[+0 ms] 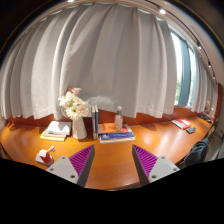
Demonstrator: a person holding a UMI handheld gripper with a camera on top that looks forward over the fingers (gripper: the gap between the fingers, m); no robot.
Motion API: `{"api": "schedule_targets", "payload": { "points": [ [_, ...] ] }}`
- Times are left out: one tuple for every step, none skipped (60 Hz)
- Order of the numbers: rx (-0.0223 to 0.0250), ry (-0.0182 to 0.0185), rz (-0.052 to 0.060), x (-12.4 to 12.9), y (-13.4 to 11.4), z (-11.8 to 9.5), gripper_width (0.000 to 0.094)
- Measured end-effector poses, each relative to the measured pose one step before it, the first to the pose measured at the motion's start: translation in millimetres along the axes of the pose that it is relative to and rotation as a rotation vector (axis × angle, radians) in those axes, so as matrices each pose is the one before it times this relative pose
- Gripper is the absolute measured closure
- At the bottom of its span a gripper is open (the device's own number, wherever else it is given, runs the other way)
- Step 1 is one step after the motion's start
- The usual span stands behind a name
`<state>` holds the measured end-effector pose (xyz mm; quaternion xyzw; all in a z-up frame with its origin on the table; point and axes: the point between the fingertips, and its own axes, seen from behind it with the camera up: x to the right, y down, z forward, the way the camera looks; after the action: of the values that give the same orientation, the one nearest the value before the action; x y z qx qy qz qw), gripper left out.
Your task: Unplug charger
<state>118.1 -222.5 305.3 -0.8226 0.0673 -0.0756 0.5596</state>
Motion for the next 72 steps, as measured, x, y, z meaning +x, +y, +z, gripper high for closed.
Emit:
{"api": "schedule_targets", "payload": {
  "points": [
    [-0.00567,-0.00377,-0.0027,-1.64,2.94,0.14,0.0195],
    [-0.00640,-0.00311,-0.0026,-3.48,4.68,1.34,0.0197],
    [-0.00535,-0.00297,-0.0018,-4.99,5.24,3.26,0.0197],
    [-0.00651,-0.00403,-0.0019,-5.14,5.58,2.87,0.0197],
    [-0.00746,-0.00487,-0.0011,-6.29,6.92,3.52,0.0198],
    [-0.00801,-0.00822,-0.0016,3.58,3.16,-7.37,0.0196],
    [-0.00880,-0.00475,-0.0010,-19.19,11.09,13.70,0.0196],
    [-0.00849,-0.00998,-0.0021,-9.17,7.61,3.89,0.0198],
    [-0.00876,-0.01085,-0.0026,-9.46,8.07,4.08,0.0198],
    [-0.00994,-0.01155,-0.0024,-9.34,8.45,3.95,0.0198],
    [-0.01146,-0.01167,-0.0027,-9.75,8.87,3.32,0.0199],
    [-0.01220,-0.01188,-0.0035,-10.09,8.91,3.30,0.0199],
    [-0.01279,-0.01146,-0.0047,-9.84,8.88,3.23,0.0198],
    [-0.01412,-0.01127,-0.0049,-10.51,7.35,2.60,0.0196],
    [-0.01018,-0.01170,-0.0049,-11.16,8.40,3.42,0.0196],
    [-0.01005,-0.01313,-0.0051,-11.39,8.14,3.65,0.0196],
    [-0.01107,-0.01372,-0.0042,-11.78,8.29,3.70,0.0196],
    [-0.01086,-0.01553,-0.0046,-12.52,7.87,3.75,0.0196],
    [-0.00979,-0.01643,-0.0042,-12.53,7.40,3.87,0.0196],
    [-0.00857,-0.01545,-0.0035,-12.46,6.74,4.03,0.0196],
    [-0.00767,-0.01409,-0.0031,-12.42,6.52,4.49,0.0195],
    [-0.00775,-0.01241,-0.0028,-12.57,6.13,4.68,0.0193],
    [-0.00832,-0.01179,-0.0021,-11.85,6.03,4.87,0.0190],
    [-0.00929,-0.01156,-0.0014,-11.97,5.85,5.56,0.0190],
    [-0.00993,-0.01153,-0.0002,-11.67,5.57,6.20,0.0186],
    [-0.01005,-0.01205,-0.0006,-11.73,4.98,6.21,0.0186],
    [-0.00857,-0.01303,-0.0013,-12.01,3.90,6.36,0.0186],
    [-0.00579,-0.01441,-0.0017,-11.59,2.99,6.76,0.0181],
    [-0.00504,-0.01395,-0.0012,-11.19,2.28,6.70,0.0181],
    [-0.00426,-0.01131,-0.0013,-9.95,1.90,6.84,0.0182],
    [-0.00426,-0.00890,-0.0018,-9.00,1.31,6.81,0.0183],
    [-0.00475,-0.00738,-0.0032,-8.27,0.96,6.95,0.0187],
    [-0.00377,-0.00704,-0.0045,-7.86,0.07,7.34,0.0187],
    [-0.00270,-0.00536,-0.0043,-6.91,-0.61,7.09,0.0187],
    [-0.00055,-0.00338,-0.0037,-5.99,-1.54,6.66,0.0186],
    [0.00107,-0.00189,-0.0026,-5.03,-2.42,6.54,0.0185],
    [0.00245,-0.00158,-0.0016,-4.75,-2.78,6.39,0.0184],
    [0.00314,-0.00157,-0.0001,-4.29,-3.24,6.39,0.0185],
    [0.00381,-0.00130,0.0008,-3.86,-4.07,6.08,0.0184],
    [0.00513,-0.00174,0.0014,-3.57,-4.10,5.80,0.0186],
    [0.00572,-0.00186,0.0010,-3.32,-4.42,5.78,0.0186],
    [0.00531,-0.00127,0.0001,-2.74,-4.21,6.30,0.0186],
    [0.00431,0.00042,0.0000,-2.05,-3.94,6.12,0.0186],
    [0.00349,0.00261,0.0000,-1.31,-4.02,5.71,0.0186],
    [0.00361,0.00373,0.0000,-0.84,-3.88,5.64,0.0186],
    [0.00263,0.00351,-0.0005,-0.72,-3.54,5.53,0.0186],
    [0.00174,0.00260,-0.0010,-0.49,-3.40,5.57,0.0184],
    [0.00193,0.00137,-0.0009,-1.00,-3.09,5.29,0.0185],
    [0.00226,-0.00021,-0.0005,-1.21,-3.28,5.06,0.0186],
    [0.00364,0.00029,-0.0004,-0.68,-3.43,4.53,0.0187],
    [0.00442,0.00252,0.0004,0.02,-3.50,4.25,0.0185],
    [0.00429,0.00409,0.0006,0.38,-3.08,3.78,0.0184],
    [0.00299,0.00495,0.0006,0.62,-2.54,3.73,0.0184],
    [0.00204,0.00415,0.0011,0.13,-1.88,3.36,0.0188],
    [0.00098,0.00309,0.0004,-0.01,-1.45,2.93,0.0195],
    [0.00095,0.00375,-0.0001,0.31,-1.10,3.13,0.0210],
    [-0.00040,0.00450,-0.0004,0.70,-0.75,2.37,0.0241],
    [-0.00325,0.00320,0.0006,0.47,-0.86,2.05,0.0285],
    [-0.00065,0.00178,-0.0005,0.18,0.03,2.27,0.0347],
    [-0.00285,0.00099,0.0018,0.10,0.60,1.65,0.0423],
    [-0.00345,0.01268,-0.0001,2.69,0.38,0.44,0.0432],
    [0.00963,-0.00179,0.0020,-0.81,-2.16,0.13,0.0438],
    [-0.00038,0.00313,0.0049,0.53,0.66,-0.54,0.0453],
    [0.00323,0.00062,0.0042,0.23,-0.27,-0.24,0.0460],
    [0.00562,0.00143,0.0042,0.21,-0.30,-0.40,0.0474],
    [0.00723,0.00174,0.0036,1.13,-0.70,1.60,0.0484],
    [0.00784,0.00344,0.0025,-0.95,0.96,-1.36,0.0496],
    [0.00687,0.00229,0.0021,-0.16,-0.02,-0.62,0.0505],
    [0.00632,0.00212,0.0022,-0.21,-0.58,-0.19,0.0514],
    [0.00482,0.00248,0.0001,0.19,0.41,-0.15,0.0527],
    [0.00270,0.00224,0.0004,0.15,0.27,-0.08,0.0529],
    [-0.00140,0.00179,-0.0010,-0.18,0.89,0.23,0.0529]
  ]
}}
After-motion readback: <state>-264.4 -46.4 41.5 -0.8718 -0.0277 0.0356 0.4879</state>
